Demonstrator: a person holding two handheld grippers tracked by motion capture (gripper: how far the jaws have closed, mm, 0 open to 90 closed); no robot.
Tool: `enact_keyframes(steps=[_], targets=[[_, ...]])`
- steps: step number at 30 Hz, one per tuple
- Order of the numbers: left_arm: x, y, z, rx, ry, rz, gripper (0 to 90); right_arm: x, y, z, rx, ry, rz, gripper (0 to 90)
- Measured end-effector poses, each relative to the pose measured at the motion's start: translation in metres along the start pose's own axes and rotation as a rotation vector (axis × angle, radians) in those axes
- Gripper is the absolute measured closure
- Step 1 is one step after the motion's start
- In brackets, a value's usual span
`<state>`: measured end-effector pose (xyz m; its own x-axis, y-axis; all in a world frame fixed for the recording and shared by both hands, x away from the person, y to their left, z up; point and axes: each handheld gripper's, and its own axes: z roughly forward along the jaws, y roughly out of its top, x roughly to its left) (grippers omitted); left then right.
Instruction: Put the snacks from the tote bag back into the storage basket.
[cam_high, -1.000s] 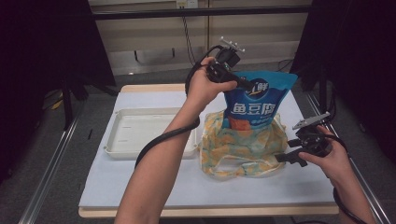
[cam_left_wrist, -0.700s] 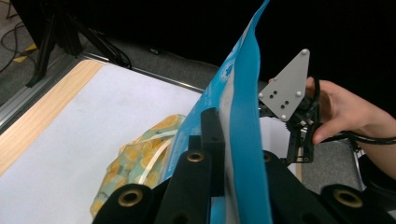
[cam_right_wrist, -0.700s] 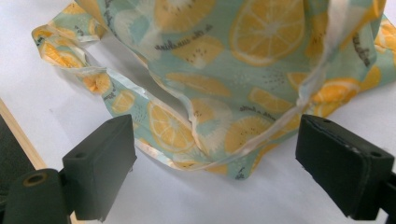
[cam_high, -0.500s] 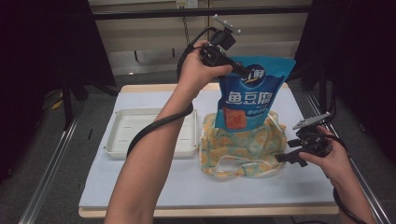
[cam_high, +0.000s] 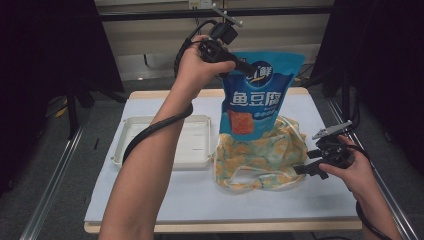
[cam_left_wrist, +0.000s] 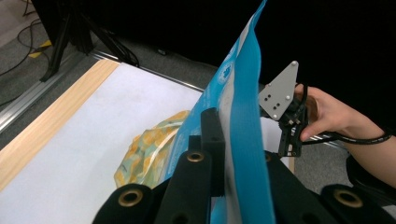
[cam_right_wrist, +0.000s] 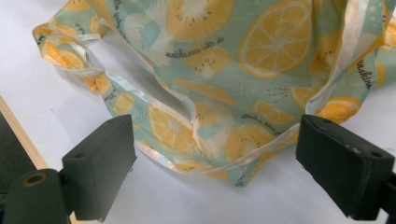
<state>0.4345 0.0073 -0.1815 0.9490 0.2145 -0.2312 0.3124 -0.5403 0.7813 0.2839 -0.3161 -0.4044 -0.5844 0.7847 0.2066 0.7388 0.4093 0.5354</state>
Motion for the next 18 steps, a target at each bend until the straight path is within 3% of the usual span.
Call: enact_keyframes(steps=[18], targets=[[0.005,-0.017,-0.025,0.005,0.034,-0.025,90.0,0.000,0.000,-0.001,-0.009,-0.004,-0.015,11.5]])
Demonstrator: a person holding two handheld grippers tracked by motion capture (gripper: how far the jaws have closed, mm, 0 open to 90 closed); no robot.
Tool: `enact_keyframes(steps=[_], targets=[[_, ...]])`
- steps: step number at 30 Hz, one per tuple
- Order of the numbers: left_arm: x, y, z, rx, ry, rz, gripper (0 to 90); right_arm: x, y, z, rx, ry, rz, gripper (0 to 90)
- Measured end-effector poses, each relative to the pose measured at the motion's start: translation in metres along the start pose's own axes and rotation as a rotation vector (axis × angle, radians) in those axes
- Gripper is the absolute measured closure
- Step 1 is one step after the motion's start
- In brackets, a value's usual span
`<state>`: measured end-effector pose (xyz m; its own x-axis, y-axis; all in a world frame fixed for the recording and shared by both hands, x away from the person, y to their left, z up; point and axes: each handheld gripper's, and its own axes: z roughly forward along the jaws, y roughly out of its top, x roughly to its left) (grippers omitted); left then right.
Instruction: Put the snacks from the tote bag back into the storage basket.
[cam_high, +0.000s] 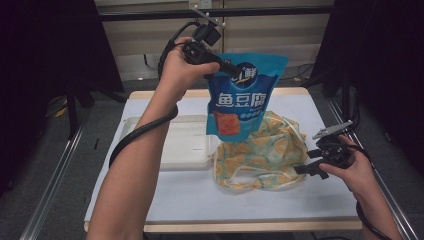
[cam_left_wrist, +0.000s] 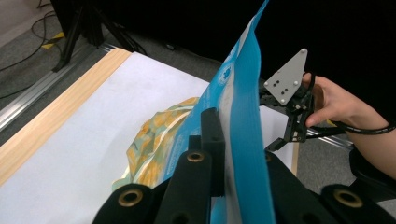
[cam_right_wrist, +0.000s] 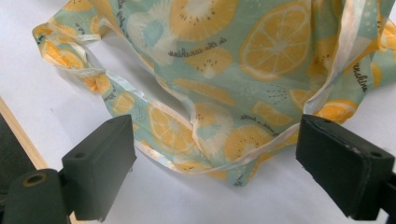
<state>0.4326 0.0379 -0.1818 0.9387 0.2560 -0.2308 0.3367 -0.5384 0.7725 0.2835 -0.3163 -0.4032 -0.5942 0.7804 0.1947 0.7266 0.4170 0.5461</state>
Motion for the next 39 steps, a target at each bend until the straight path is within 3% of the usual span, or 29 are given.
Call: enact_keyframes(steps=[15,39], targets=[[0.004,-0.011,-0.017,-0.007,0.027,-0.021,90.0,0.002,0.001,-0.001,0.005,-0.003,0.002,11.4],[0.015,-0.031,-0.039,0.038,0.079,-0.048,90.0,0.002,0.001,-0.001,-0.001,-0.004,-0.008,11.4]])
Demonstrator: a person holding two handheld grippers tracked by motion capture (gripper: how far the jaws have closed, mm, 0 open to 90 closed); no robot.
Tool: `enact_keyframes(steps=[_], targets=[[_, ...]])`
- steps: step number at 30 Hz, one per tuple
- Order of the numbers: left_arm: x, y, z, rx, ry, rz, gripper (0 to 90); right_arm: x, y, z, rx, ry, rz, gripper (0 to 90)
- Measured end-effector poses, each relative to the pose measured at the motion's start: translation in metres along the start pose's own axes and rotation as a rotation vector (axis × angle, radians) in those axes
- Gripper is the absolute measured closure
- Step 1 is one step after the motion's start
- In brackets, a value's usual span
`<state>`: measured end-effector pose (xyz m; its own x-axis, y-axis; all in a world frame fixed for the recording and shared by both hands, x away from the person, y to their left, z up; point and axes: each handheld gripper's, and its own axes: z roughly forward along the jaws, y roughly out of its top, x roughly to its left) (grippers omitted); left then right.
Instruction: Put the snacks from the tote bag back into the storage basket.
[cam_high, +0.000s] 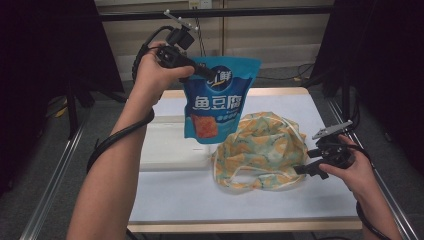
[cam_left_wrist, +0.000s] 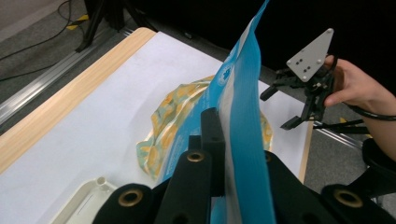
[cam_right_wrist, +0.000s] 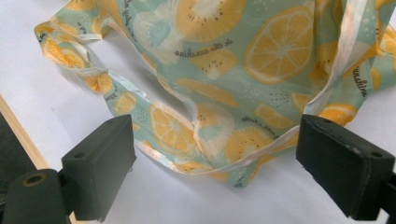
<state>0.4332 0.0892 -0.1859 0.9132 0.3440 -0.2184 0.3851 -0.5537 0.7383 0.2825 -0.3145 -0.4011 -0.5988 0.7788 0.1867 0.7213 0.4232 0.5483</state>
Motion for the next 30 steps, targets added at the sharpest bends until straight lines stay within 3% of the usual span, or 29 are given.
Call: enact_keyframes(steps=[30], targets=[[0.019,-0.029,-0.029,-0.012,0.045,-0.046,90.0,0.002,0.000,-0.001,0.007,-0.002,-0.006,11.2]])
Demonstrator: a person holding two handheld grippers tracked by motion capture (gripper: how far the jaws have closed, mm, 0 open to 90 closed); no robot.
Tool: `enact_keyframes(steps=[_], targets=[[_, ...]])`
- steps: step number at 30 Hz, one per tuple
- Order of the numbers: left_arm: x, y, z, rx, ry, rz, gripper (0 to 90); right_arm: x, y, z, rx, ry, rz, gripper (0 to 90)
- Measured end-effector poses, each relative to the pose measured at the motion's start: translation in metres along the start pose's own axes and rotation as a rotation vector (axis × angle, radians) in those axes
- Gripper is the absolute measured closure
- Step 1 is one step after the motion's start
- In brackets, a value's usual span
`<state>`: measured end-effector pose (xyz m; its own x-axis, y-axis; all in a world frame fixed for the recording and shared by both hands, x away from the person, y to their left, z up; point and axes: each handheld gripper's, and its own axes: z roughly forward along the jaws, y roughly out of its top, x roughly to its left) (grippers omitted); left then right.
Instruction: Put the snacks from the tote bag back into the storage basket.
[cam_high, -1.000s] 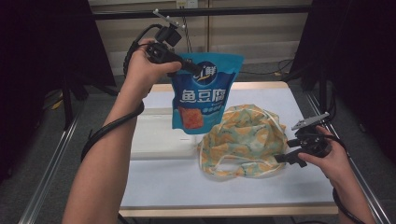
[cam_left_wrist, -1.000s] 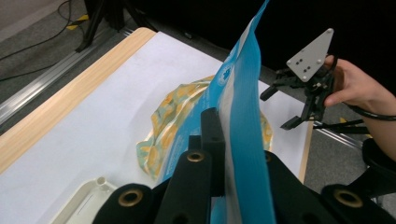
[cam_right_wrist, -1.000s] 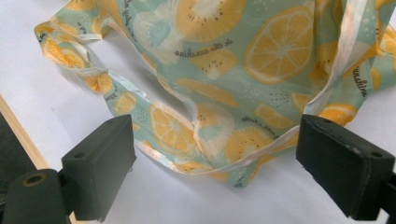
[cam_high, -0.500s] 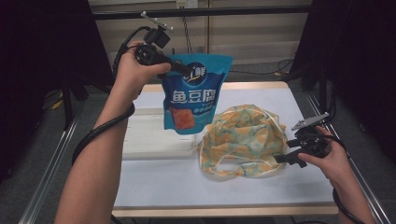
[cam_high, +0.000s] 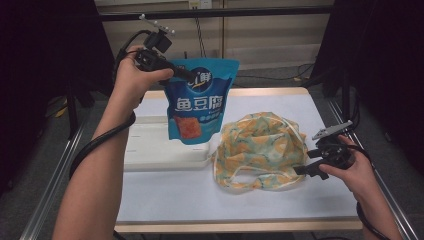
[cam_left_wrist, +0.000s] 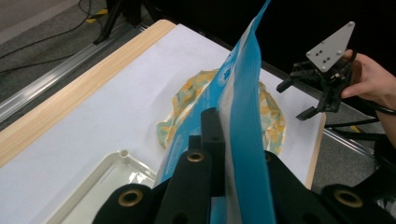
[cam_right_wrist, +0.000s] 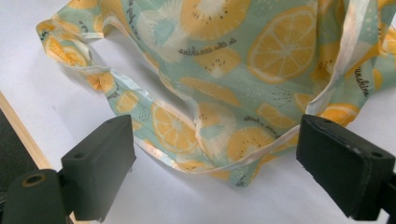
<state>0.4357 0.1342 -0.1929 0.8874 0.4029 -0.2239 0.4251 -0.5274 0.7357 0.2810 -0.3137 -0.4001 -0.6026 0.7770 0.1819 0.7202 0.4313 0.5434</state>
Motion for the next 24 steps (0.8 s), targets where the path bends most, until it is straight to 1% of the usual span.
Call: enact_keyframes(steps=[2,3,5,7,8,9,10,14,15,18,21,22,24], targets=[[0.002,-0.003,-0.001,0.005,0.000,0.001,90.0,0.000,0.000,0.000,0.000,-0.001,0.000,11.2],[0.002,-0.004,0.000,0.001,0.003,-0.008,90.0,0.000,0.000,0.000,0.001,-0.001,0.004,11.2],[0.003,-0.007,0.000,0.005,0.007,-0.008,90.0,0.001,0.000,0.000,0.002,-0.002,0.008,11.2],[0.005,-0.009,0.000,0.014,0.002,-0.006,90.0,0.001,0.000,0.000,0.003,-0.002,0.005,11.2],[0.005,-0.011,0.001,0.009,0.007,-0.018,90.0,0.000,0.000,0.000,-0.002,-0.001,0.000,11.2],[0.006,-0.012,0.001,0.009,0.005,-0.020,90.0,0.000,0.000,0.000,-0.003,0.002,0.005,11.2],[0.007,-0.013,0.001,0.013,0.004,-0.012,90.0,0.000,0.000,0.000,-0.001,0.004,0.006,11.2],[0.009,-0.017,0.002,0.013,0.011,-0.021,90.0,0.000,0.000,0.000,-0.003,0.001,0.005,11.2],[0.010,-0.018,0.002,0.017,0.005,-0.016,90.0,0.000,0.000,0.000,-0.002,0.001,0.005,11.2],[0.011,-0.021,0.004,0.022,0.004,-0.022,90.0,0.001,0.000,-0.001,0.002,0.002,0.013,11.2],[0.014,-0.025,0.006,0.027,0.005,-0.024,90.0,0.000,0.000,-0.001,-0.004,0.001,0.002,11.2],[0.015,-0.026,0.006,0.031,0.012,-0.023,90.0,0.000,0.000,-0.001,-0.002,0.001,0.006,11.2],[0.016,-0.028,0.008,0.027,0.007,-0.039,90.0,0.000,-0.001,-0.001,-0.002,0.002,0.005,11.2]])
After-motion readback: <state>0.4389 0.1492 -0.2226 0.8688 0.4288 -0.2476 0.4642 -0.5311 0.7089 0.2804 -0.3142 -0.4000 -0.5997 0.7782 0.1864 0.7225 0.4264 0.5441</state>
